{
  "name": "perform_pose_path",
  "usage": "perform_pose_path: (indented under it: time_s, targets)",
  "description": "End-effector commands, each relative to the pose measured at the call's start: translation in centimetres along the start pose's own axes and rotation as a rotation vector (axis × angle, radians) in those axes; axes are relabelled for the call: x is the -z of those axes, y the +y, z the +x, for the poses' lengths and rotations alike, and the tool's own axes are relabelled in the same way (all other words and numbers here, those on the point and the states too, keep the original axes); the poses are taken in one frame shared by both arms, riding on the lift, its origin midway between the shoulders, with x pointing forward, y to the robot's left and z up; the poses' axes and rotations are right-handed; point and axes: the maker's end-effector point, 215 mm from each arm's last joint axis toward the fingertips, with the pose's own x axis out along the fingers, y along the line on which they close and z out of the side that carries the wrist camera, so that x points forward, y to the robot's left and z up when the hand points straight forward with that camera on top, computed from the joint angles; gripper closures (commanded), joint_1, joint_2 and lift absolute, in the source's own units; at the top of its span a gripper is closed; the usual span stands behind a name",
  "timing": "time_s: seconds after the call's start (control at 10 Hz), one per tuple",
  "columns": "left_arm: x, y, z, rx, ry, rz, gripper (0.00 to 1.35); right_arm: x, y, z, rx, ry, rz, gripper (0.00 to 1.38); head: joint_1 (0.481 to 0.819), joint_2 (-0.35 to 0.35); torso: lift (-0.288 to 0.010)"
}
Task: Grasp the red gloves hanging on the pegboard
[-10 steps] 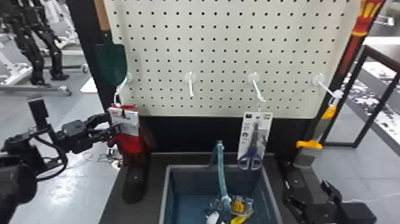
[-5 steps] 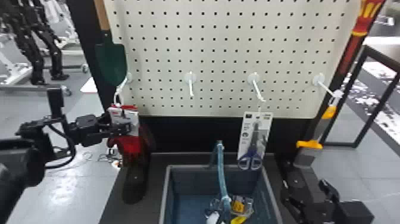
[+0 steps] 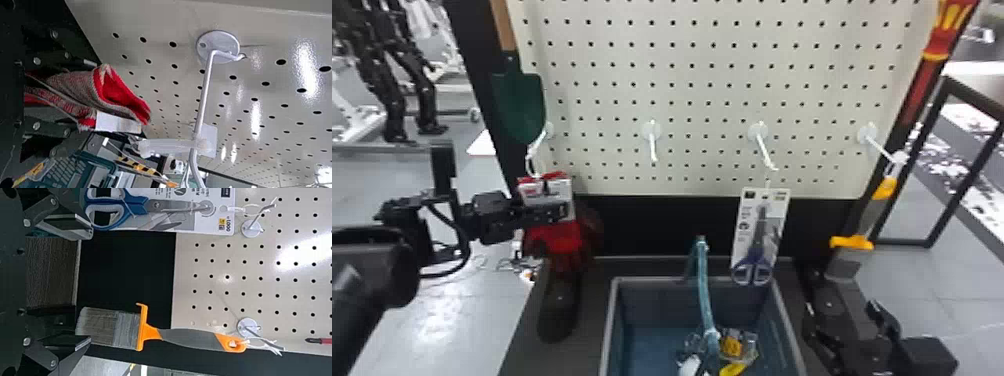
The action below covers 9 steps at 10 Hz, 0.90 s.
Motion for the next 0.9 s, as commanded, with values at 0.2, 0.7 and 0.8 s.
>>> perform_pose_path:
  time_s: [0.2,0.7,0.8]
  targets:
    - [0.63,-0.54,0.54,0.012,0.004,-0.021,1.22,0.08,0.02,-0.02,0.000,0.001,0.001,0.26,0.549,0.000,-0.100]
    - [0.85,-0.53,0.48,0.007,-0.015,-0.036,1.22,0.00,0.03,0.00,0.000,0.000,-0.001,0.26,0.549,0.000,-0.100]
    - [1.00,-0.59,0.51,0.008,-0.013,-0.037,1.22,0.00,0.02,0.00,0.000,0.000,0.001,0.26,0.549,0.000,-0.100]
